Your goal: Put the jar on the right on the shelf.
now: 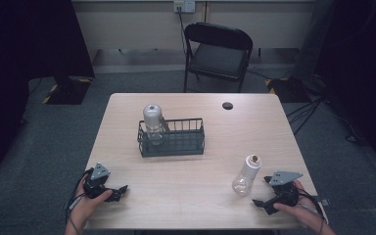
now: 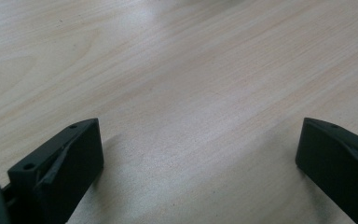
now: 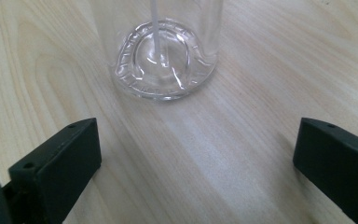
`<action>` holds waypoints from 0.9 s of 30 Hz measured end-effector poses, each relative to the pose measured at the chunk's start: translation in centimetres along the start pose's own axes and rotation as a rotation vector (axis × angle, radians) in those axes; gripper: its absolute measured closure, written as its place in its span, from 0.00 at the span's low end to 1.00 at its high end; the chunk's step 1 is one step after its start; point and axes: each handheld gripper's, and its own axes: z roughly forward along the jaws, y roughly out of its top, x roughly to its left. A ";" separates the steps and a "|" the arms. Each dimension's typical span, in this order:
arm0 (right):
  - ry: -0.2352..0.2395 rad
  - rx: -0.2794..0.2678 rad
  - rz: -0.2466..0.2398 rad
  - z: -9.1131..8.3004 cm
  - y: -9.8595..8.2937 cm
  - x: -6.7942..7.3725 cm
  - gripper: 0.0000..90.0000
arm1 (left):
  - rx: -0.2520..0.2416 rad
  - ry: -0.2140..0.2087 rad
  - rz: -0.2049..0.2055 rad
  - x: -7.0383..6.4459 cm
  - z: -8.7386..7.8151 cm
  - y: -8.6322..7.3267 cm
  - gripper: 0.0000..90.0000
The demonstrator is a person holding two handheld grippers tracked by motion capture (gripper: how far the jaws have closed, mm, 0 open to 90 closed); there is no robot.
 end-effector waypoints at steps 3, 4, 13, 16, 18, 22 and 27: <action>-0.004 0.004 0.005 -0.2 0.2 -0.1 0.02 | 0.000 0.000 0.000 0.0 0.0 0.0 0.00; -0.006 0.004 0.008 -0.3 0.3 -0.2 0.02 | 0.000 0.000 0.000 0.0 0.0 0.0 0.00; -0.008 -0.022 -0.003 -1.1 2.1 -0.4 0.02 | 0.000 0.000 0.000 0.0 0.0 0.0 0.00; -0.004 -0.028 -0.007 -1.4 2.7 -0.4 0.02 | 0.000 0.000 0.000 0.0 0.0 0.0 0.00; 0.000 -0.036 -0.009 -1.5 3.2 -0.4 0.02 | 0.000 0.000 0.000 0.0 0.0 0.0 0.00; 0.006 -0.044 -0.019 -1.8 4.0 -0.3 0.03 | 0.000 0.000 0.000 0.0 0.0 0.0 0.00; 0.020 -0.064 -0.010 -2.2 4.9 -0.5 0.05 | 0.000 0.000 0.000 0.0 0.0 0.0 0.00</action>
